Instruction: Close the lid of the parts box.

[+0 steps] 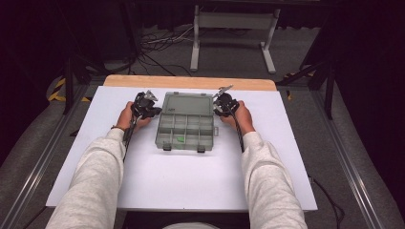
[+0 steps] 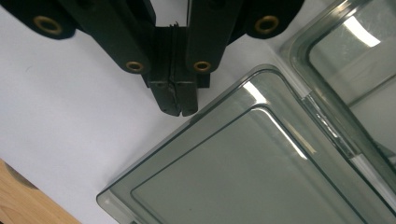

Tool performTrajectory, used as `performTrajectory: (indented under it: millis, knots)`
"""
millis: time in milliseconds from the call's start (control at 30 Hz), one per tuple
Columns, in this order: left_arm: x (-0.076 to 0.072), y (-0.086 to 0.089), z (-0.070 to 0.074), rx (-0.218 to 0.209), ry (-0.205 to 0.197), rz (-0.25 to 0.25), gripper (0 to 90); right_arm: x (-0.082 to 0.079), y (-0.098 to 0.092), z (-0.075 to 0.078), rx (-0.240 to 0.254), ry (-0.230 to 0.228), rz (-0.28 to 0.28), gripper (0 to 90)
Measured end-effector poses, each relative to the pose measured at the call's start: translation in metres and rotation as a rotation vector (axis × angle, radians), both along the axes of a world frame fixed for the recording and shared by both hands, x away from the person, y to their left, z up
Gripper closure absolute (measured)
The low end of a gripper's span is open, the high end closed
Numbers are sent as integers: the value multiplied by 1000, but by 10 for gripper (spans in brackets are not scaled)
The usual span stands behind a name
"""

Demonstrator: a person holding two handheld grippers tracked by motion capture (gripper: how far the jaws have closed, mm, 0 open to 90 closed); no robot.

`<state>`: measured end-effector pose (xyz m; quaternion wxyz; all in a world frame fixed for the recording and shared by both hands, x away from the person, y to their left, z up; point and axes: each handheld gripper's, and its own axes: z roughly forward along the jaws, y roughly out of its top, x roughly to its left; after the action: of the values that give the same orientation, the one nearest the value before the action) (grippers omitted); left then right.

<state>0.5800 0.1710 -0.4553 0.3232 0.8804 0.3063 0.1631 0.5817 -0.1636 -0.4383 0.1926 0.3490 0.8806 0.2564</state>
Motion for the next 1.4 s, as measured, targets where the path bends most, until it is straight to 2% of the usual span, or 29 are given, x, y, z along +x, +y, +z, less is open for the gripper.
performTrajectory:
  millis: [233, 500, 633, 667, 867, 1033, 1200, 1400]
  knots:
    - [2, -1, 0, -2, -2, 5, 900, 2, -1, -1, 12, 4, 15, 900]
    - [9, -6, -1, -4, -13, 35, 900, 7, 5, -3, 15, -23, 5, 900]
    - [13, -10, -1, -1, -20, 61, 900, 11, 6, -5, 41, -36, -6, 900]
    - [14, -10, -1, 6, -29, 63, 900, 12, 6, -6, 62, -41, -15, 900]
    - [20, -12, -1, -12, -43, 87, 900, 15, 6, -9, 96, -66, -35, 900]
    - [24, -14, 3, -37, -62, 112, 900, 16, 8, -9, 117, -85, -41, 900]
    - [26, -16, 7, -45, -84, 132, 900, 17, 6, -4, 137, -118, -55, 900]
    - [27, -17, 19, -68, -107, 157, 900, 16, 6, 3, 148, -150, -66, 900]
